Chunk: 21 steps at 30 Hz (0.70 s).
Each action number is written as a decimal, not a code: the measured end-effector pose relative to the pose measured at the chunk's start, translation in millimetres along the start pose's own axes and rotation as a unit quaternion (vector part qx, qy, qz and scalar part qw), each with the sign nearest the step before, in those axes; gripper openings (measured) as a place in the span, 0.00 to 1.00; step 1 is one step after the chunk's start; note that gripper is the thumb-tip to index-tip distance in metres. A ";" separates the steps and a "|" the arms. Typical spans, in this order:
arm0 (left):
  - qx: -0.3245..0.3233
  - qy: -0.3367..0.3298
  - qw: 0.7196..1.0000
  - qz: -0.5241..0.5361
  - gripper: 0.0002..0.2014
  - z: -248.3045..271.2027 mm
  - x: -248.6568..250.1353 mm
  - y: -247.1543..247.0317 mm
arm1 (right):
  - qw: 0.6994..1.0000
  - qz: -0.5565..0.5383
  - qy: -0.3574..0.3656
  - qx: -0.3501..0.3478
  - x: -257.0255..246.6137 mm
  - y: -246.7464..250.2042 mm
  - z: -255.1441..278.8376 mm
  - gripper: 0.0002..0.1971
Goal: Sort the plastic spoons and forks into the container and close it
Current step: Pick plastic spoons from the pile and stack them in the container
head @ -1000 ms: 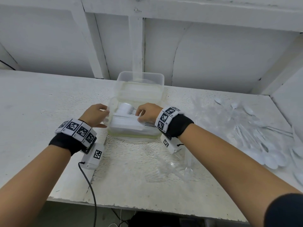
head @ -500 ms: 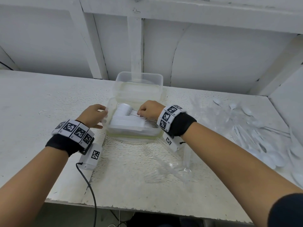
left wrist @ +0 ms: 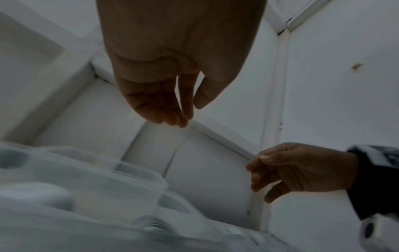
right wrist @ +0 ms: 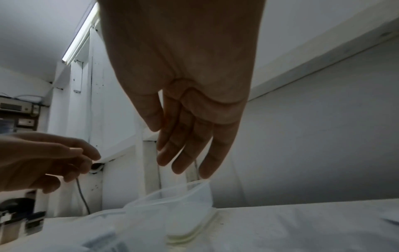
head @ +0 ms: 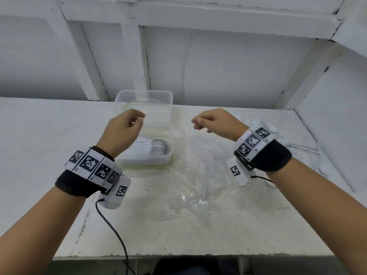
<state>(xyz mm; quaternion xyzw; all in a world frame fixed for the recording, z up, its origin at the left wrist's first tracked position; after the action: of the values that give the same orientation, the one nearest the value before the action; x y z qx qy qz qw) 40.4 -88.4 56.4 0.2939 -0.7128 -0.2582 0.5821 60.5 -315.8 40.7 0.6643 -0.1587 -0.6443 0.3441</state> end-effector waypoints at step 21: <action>-0.427 -0.151 0.888 -0.080 0.14 76.6 153.8 -258.5 | 0.921 0.300 -0.242 -0.051 193.3 41.2 166.8 0.20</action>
<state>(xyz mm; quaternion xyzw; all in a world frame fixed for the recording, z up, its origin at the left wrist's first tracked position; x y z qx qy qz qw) -27.2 -376.5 -37.4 0.0306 -0.5870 -0.6243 0.5145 -67.8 -513.8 -65.1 0.3908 -0.3964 -0.6591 0.5057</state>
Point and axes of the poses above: each hand's wrist, its own z-axis away from the middle knuckle, its own y-axis out of the back of the hand, x = y × z, the point moved 9 cm from there along -z, towards the middle knuckle
